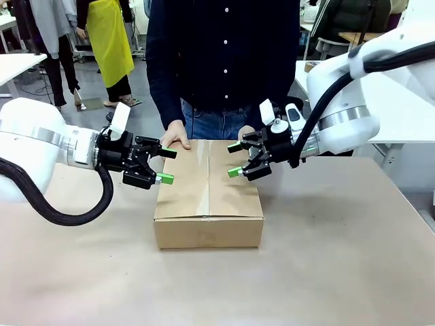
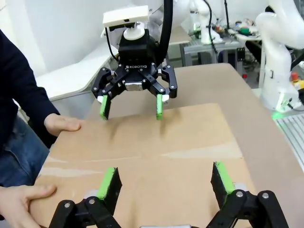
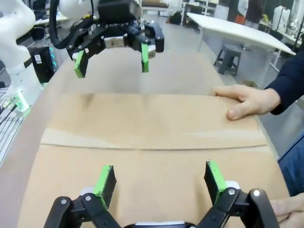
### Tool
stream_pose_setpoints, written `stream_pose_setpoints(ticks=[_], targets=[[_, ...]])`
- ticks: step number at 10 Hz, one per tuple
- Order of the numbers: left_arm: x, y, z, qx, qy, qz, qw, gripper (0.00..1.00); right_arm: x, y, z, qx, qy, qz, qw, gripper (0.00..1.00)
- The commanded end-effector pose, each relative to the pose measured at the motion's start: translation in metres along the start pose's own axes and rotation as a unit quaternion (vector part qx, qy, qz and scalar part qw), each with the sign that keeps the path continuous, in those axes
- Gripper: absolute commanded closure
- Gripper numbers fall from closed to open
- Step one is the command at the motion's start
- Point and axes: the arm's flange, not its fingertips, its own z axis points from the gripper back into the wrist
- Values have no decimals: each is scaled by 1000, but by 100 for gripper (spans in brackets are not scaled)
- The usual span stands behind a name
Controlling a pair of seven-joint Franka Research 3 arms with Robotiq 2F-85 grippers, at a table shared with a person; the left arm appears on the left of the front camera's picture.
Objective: Pack the gift set into the box.
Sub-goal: Press and hold the closed box until the human finishes sealing it.
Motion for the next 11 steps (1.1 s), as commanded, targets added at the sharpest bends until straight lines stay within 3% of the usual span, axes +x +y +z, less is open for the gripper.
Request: stream_pose_setpoints(ticks=[1,5,11], targets=[[-8,11,-7,13,25,-25,999,0,-10,-20,-15,3,-7,9,1000,0],[-31,23,-26,14,61,-29,998,0,-37,-32,-19,3,8,-43,999,0],[-53,35,-34,48,81,22,995,0,-69,-34,4,-12,21,-91,996,0]])
